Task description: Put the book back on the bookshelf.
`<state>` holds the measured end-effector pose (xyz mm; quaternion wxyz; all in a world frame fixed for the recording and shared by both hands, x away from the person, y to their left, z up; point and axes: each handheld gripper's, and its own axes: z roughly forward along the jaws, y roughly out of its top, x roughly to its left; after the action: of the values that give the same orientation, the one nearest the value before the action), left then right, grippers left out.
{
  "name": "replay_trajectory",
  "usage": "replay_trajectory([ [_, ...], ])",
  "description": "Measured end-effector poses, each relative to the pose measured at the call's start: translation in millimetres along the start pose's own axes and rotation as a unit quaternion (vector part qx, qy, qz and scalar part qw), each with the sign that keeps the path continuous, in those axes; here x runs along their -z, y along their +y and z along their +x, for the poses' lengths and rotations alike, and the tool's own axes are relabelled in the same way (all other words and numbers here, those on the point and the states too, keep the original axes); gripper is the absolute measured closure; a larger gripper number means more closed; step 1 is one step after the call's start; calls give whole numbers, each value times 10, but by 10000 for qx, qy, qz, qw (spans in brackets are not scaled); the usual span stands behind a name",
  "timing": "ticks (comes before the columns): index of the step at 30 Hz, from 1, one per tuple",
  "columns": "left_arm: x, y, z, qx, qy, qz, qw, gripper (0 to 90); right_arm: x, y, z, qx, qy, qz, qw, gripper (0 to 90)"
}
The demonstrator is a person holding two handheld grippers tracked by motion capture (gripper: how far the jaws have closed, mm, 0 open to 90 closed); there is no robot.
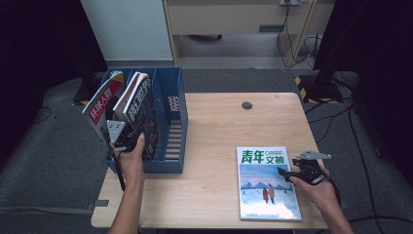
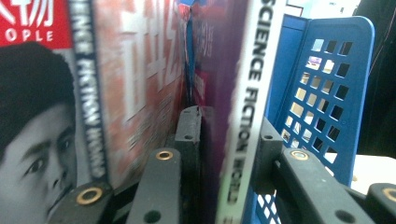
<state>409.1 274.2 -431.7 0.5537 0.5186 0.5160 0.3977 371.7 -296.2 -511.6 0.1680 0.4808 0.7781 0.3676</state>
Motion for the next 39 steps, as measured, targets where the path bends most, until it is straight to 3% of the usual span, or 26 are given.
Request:
replay_trajectory([
  [21, 122, -27, 49, 44, 14, 326, 9995, 672, 10, 12, 2, -33, 17, -33, 10000, 224],
  [27, 156, -21, 36, -101, 30, 408, 9991, 657, 7, 11, -5, -3, 12, -9, 10000, 217],
  [39, 201, -18, 39, -114, 13, 533, 9985, 642, 4, 13, -8, -24, -3, -17, 10000, 187],
])
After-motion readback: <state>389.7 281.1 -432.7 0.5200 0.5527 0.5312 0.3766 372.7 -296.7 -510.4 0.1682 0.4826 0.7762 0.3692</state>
